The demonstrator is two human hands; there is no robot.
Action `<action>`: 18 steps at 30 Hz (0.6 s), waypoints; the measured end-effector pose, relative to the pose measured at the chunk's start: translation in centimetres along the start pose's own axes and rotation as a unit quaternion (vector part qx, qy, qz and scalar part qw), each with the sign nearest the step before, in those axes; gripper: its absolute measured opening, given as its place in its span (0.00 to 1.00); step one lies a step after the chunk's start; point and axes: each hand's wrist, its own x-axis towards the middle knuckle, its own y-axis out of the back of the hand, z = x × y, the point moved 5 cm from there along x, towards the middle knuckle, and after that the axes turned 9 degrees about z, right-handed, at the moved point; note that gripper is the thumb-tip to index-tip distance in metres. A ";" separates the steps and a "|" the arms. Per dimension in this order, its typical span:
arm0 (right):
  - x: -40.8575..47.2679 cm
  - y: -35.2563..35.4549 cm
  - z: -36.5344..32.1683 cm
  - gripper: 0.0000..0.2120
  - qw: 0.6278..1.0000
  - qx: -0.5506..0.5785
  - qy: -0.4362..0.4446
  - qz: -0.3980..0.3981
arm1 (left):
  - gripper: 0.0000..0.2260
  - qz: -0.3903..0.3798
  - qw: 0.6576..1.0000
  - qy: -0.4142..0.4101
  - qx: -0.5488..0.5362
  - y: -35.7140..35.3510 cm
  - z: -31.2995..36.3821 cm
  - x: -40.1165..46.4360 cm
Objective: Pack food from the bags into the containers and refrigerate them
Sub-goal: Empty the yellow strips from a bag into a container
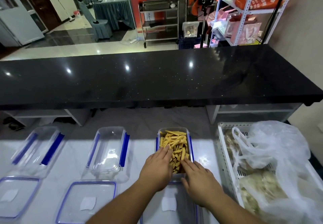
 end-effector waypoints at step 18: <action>4.7 0.6 -0.4 0.29 0.998 -0.020 -0.035 0.056 | 0.30 0.000 0.998 -0.058 0.028 -2.2 -0.7 3.4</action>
